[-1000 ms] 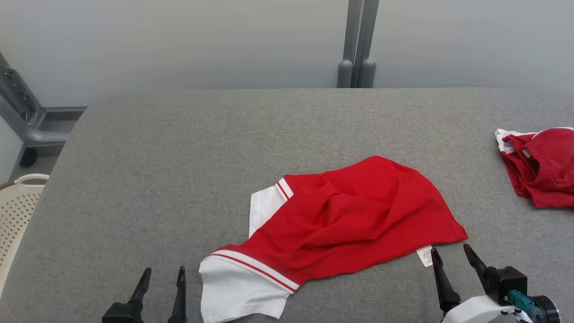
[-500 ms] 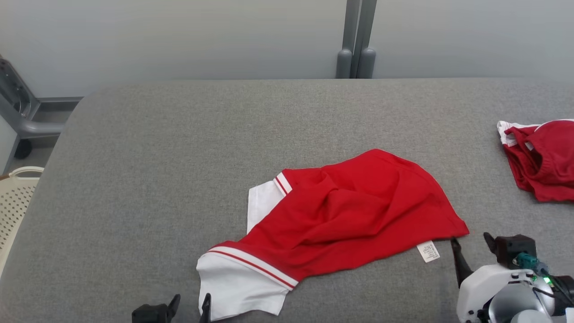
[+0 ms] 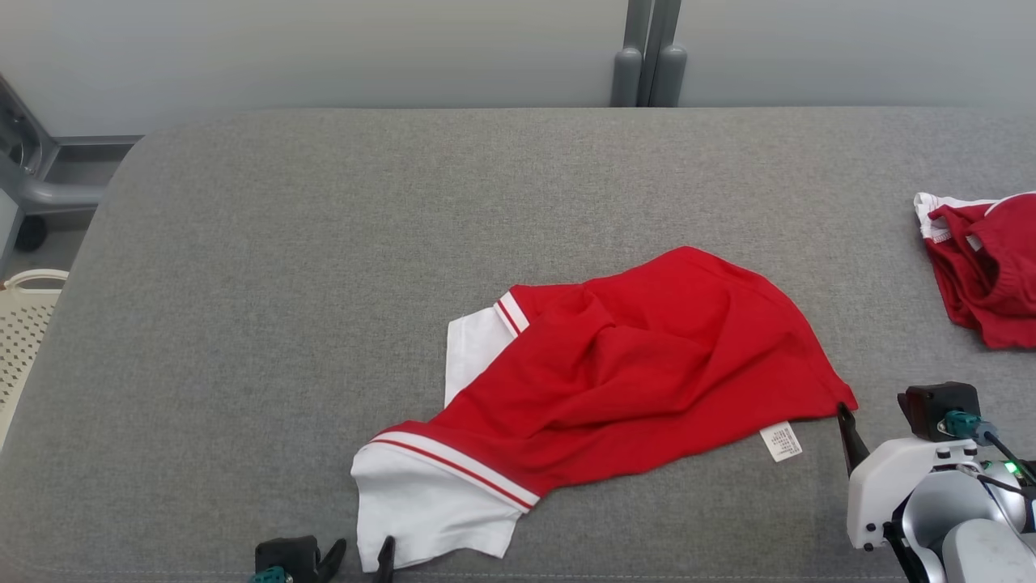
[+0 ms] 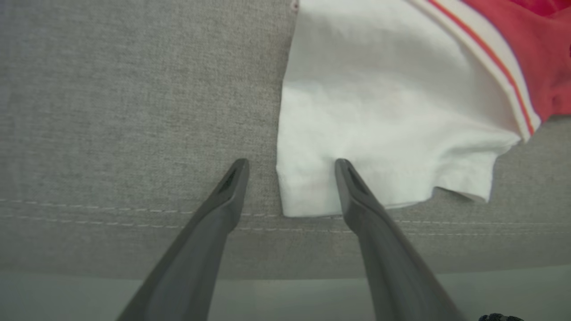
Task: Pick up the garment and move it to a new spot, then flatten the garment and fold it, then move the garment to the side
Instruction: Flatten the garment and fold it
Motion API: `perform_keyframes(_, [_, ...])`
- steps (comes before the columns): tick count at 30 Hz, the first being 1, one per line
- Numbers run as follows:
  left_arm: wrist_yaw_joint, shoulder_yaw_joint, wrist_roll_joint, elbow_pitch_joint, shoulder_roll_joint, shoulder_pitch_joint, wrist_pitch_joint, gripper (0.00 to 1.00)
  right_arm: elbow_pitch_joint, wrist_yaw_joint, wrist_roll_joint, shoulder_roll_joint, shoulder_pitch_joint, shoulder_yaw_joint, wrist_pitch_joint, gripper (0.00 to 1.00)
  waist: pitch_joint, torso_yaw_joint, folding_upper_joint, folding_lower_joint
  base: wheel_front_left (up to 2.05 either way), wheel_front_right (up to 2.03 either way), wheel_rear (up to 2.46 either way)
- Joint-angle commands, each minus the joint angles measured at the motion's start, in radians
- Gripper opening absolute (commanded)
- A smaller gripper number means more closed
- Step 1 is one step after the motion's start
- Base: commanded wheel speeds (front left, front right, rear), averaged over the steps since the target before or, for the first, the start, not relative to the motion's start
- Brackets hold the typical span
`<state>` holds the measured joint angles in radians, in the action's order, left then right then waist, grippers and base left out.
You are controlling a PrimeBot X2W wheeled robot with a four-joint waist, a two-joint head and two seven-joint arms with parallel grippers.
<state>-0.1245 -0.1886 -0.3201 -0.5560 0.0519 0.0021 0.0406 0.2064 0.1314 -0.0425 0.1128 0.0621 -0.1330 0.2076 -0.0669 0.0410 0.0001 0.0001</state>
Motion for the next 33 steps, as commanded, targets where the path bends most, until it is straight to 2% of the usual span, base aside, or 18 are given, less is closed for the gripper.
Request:
perform_keyframes(1, [-0.005, -0.004, -0.004, -0.005, 0.001, -0.019, -0.001, 0.73, 0.008, -0.002, -0.009, 0.006, 0.014, -0.001, 0.002, 1.0, -0.004, 0.001, -0.0001, -0.0001, 0.0, 0.0, 0.0])
perform_keyframes(2, [-0.006, -0.006, -0.009, -0.008, 0.001, -0.02, -0.001, 0.58, 0.014, -0.002, -0.009, 0.007, 0.019, -0.001, 0.001, 1.0, -0.006, 0.0, -0.0001, -0.0001, 0.0, 0.0, 0.0])
perform_keyframes(3, [-0.006, -0.008, -0.009, -0.011, 0.002, -0.022, 0.0, 0.48, 0.022, -0.002, -0.009, 0.008, 0.023, -0.001, 0.005, 1.0, -0.007, 0.0, -0.0001, -0.0001, 0.0, 0.0, 0.0])
perform_keyframes(4, [-0.006, -0.008, -0.009, -0.011, 0.002, -0.022, 0.0, 0.48, 0.022, -0.002, -0.009, 0.008, 0.023, -0.001, 0.005, 1.0, -0.007, 0.0, -0.0001, -0.0001, 0.0, 0.0, 0.0])
perform_keyframes(6, [-0.006, -0.016, -0.013, -0.018, 0.002, -0.022, -0.003, 0.37, 0.037, -0.002, -0.01, 0.012, 0.032, 0.0, 0.005, 1.0, -0.009, -0.002, -0.0001, -0.0001, 0.0, 0.0, 0.0])
perform_keyframes(7, [-0.006, -0.019, -0.014, -0.02, 0.002, -0.023, -0.004, 0.27, 0.046, -0.002, -0.008, 0.015, 0.036, 0.0, 0.005, 1.0, -0.01, -0.003, -0.0001, -0.0001, 0.0, 0.0, 0.0])
perform_keyframes(8, [-0.006, -0.024, -0.015, -0.022, 0.002, -0.025, -0.003, 0.04, 0.056, -0.002, -0.008, 0.017, 0.041, -0.003, 0.007, 1.0, -0.012, -0.003, -0.0001, -0.0001, 0.0, 0.0, 0.0])
perform_keyframes(9, [-0.006, -0.026, -0.015, -0.024, 0.002, -0.027, -0.002, 0.0, 0.064, -0.002, -0.007, 0.019, 0.046, -0.005, 0.007, 1.0, -0.013, -0.003, -0.0001, -0.0001, 0.0, 0.0, 0.0])
perform_keyframes(17, [-0.005, -0.044, -0.023, -0.026, 0.009, -0.047, 0.004, 0.0, 0.146, -0.002, 0.014, 0.035, 0.12, -0.021, 0.012, 1.0, -0.052, -0.007, -0.0001, -0.0001, 0.0, 0.0, 0.0])
perform_keyframes(24, [-0.001, -0.047, -0.025, -0.026, 0.017, -0.085, 0.009, 0.0, 0.225, -0.002, 0.019, 0.018, 0.177, -0.02, 0.035, 1.0, -0.104, 0.008, -0.0001, -0.0001, 0.0, 0.0, 0.0])
perform_keyframes(25, [0.0, -0.048, -0.026, -0.028, 0.017, -0.089, 0.009, 0.0, 0.234, -0.002, 0.021, 0.016, 0.181, -0.017, 0.041, 0.93, -0.109, 0.01, -0.0001, -0.0001, 0.0, 0.0, 0.0])
perform_keyframes(27, [0.0, -0.051, -0.027, -0.032, 0.017, -0.096, 0.008, 0.0, 0.249, -0.002, 0.024, 0.012, 0.192, -0.024, 0.05, 0.49, -0.117, 0.013, -0.0001, -0.0001, 0.0, 0.0, 0.0])
perform_keyframes(29, [0.0, -0.054, -0.03, -0.036, 0.017, -0.101, 0.009, 0.0, 0.262, -0.002, 0.027, 0.007, 0.191, -0.03, 0.058, 0.32, -0.121, 0.015, -0.0001, -0.0001, 0.0, 0.0, 0.0])
perform_keyframes(30, [0.0, -0.055, -0.032, -0.037, 0.017, -0.103, 0.01, 0.0, 0.266, -0.002, 0.027, 0.006, 0.19, -0.031, 0.059, 0.19, -0.123, 0.016, -0.0001, -0.0001, 0.0, 0.0, 0.0])
perform_keyframes(31, [0.001, -0.056, -0.032, -0.039, 0.017, -0.105, 0.012, 0.0, 0.269, -0.002, 0.026, 0.006, 0.19, -0.032, 0.06, 0.0, -0.124, 0.017, -0.0001, -0.0001, 0.0, 0.0, 0.0])
perform_keyframes(33, [0.002, -0.057, -0.033, -0.043, 0.017, -0.107, 0.015, 0.0, 0.275, -0.002, 0.023, 0.007, 0.187, -0.035, 0.063, 0.0, -0.123, 0.018, -0.0001, -0.0001, 0.0, 0.0, 0.0])
